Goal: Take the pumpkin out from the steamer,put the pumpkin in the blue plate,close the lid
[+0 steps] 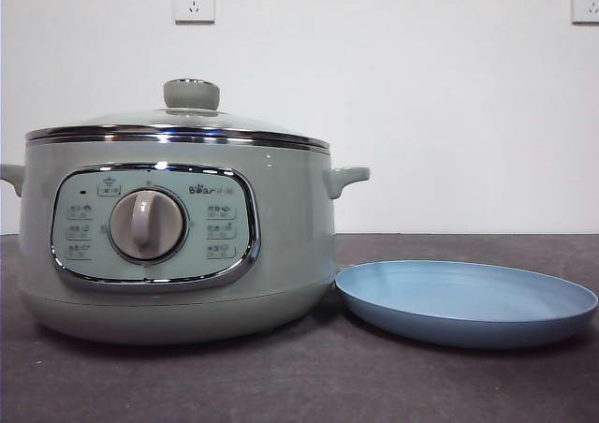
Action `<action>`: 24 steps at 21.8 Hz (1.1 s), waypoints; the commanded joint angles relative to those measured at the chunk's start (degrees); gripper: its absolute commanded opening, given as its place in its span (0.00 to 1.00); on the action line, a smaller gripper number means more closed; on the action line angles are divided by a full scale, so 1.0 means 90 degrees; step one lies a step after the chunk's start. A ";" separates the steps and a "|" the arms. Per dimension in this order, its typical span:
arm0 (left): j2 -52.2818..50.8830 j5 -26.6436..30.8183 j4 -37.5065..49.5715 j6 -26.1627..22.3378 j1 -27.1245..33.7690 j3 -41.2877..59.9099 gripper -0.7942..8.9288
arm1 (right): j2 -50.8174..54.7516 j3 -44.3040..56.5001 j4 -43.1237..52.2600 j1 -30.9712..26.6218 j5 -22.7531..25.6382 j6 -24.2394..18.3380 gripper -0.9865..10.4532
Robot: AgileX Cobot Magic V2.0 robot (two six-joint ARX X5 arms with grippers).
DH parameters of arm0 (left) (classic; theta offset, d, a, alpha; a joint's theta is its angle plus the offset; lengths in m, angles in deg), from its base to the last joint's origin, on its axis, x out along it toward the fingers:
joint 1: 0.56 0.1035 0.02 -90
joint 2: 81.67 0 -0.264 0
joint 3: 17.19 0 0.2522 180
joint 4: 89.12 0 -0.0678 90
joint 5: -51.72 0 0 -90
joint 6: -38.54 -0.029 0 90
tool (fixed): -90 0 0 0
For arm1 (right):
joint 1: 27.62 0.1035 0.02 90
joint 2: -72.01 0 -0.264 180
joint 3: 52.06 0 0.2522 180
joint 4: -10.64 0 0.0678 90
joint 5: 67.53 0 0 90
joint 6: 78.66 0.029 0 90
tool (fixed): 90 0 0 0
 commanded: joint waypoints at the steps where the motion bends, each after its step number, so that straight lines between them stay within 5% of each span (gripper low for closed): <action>1: -0.0019 0.0000 0.0017 0.0000 0.0024 0.0107 0.08 | 0.0019 0.0087 0.0024 -0.0002 0.0017 0.0063 0.07; 5: -0.0019 -0.0114 0.0017 0.0432 0.0022 0.0107 0.08 | 0.0019 0.0087 0.0024 -0.0002 -0.0005 0.0610 0.07; 12: -0.0019 -0.0539 0.0034 0.1785 0.0022 0.0107 0.08 | 0.0019 0.0087 0.0027 -0.0002 -0.0012 0.2441 0.07; 24: -0.0019 -0.0729 -0.0102 0.2047 0.0022 -0.0294 0.07 | -0.0046 -0.0265 -0.0117 -0.0002 -0.0032 0.2545 0.07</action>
